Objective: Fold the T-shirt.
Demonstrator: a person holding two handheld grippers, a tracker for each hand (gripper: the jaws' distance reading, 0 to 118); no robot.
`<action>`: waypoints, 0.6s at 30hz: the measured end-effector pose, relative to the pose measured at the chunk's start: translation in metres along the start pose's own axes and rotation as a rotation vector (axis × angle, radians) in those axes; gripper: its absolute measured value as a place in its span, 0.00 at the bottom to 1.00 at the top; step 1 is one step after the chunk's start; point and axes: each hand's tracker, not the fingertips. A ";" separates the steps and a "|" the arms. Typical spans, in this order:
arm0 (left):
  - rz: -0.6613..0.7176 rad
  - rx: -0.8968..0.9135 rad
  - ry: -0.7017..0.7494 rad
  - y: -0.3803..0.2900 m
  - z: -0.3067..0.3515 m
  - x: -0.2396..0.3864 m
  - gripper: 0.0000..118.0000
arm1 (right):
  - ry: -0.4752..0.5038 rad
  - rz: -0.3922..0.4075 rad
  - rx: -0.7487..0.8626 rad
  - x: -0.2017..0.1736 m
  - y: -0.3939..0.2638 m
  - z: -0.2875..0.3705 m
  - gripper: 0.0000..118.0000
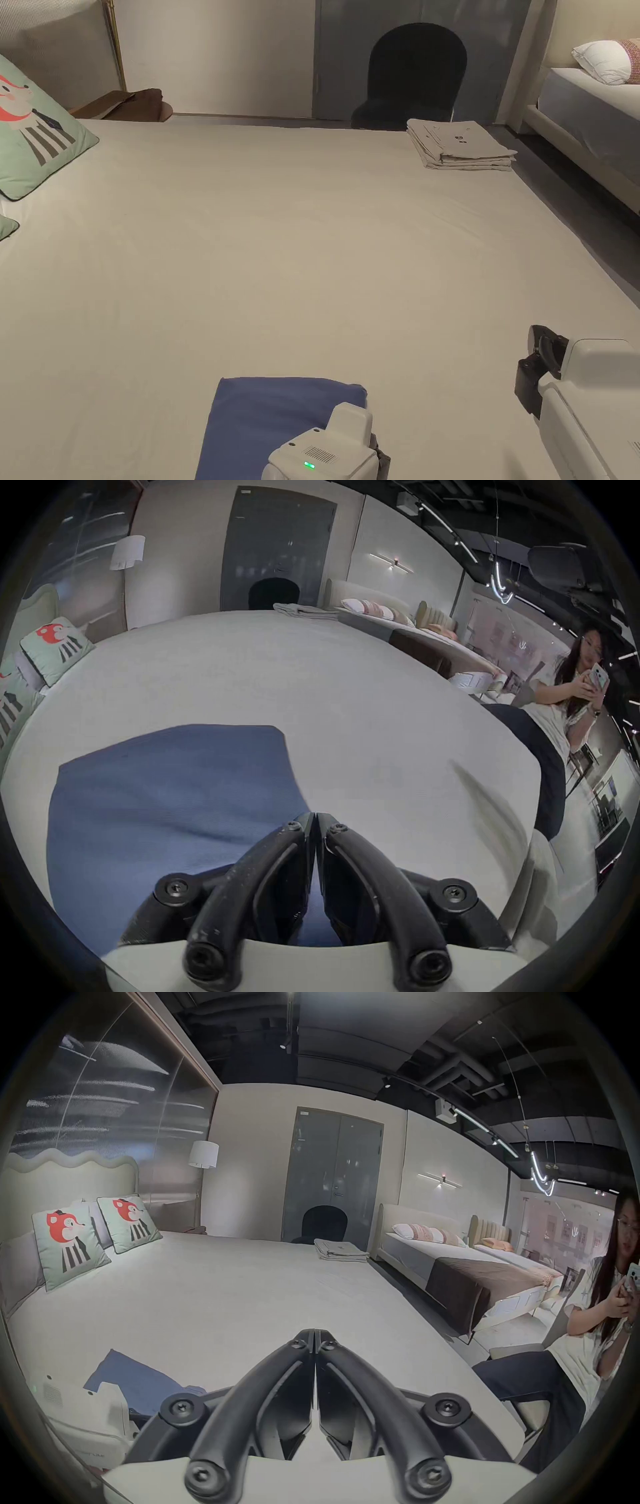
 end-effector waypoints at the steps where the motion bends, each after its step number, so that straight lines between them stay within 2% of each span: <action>1: 0.001 0.003 -0.012 0.001 0.003 0.000 0.00 | -0.003 -0.001 -0.001 0.001 0.000 0.001 0.00; 10: 0.048 0.241 0.008 0.052 0.082 -0.031 0.00 | 0.021 -0.014 0.062 -0.016 0.016 0.013 0.00; 18: -0.016 0.444 0.193 0.081 0.162 -0.087 0.00 | 0.064 -0.016 0.142 -0.055 0.036 0.022 0.00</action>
